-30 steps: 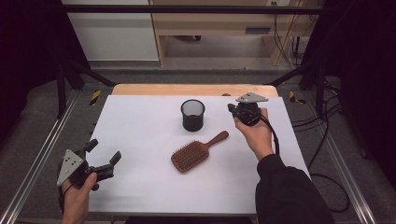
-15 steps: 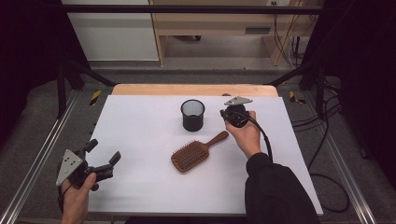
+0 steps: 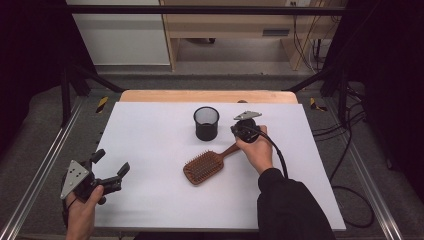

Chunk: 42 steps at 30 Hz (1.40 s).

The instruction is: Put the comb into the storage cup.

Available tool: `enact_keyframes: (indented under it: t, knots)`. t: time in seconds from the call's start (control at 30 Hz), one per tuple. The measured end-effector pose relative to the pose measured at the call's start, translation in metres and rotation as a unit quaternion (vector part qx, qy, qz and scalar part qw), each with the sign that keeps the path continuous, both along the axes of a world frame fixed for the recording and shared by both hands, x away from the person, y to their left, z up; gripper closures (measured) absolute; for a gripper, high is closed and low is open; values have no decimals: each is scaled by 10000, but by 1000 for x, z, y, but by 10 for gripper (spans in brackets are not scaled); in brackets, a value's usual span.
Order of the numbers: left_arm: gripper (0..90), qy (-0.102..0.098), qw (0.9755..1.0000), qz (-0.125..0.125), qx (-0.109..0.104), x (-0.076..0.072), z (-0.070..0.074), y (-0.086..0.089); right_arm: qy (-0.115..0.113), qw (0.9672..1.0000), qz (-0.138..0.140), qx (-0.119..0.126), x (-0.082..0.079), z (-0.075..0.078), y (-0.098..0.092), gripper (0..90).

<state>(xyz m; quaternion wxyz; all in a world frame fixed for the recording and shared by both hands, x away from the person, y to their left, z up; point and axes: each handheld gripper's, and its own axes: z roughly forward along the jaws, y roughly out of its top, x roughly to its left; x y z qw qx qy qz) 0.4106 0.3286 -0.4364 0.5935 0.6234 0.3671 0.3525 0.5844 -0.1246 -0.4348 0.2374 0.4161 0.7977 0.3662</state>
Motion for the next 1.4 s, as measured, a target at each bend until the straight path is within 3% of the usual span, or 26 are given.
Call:
enact_keyframes:
  t: [0.37,0.73,1.4]
  knots:
    - [23,1,10000,-4,25,0,0,0,328,9992,23,-208,0,-23,3,900]
    - [23,10,10000,15,11,0,0,2,422,9976,84,-541,0,-26,5,900]
    - [23,0,10000,14,-8,0,0,3,503,9955,177,-788,-2,-27,1,900]
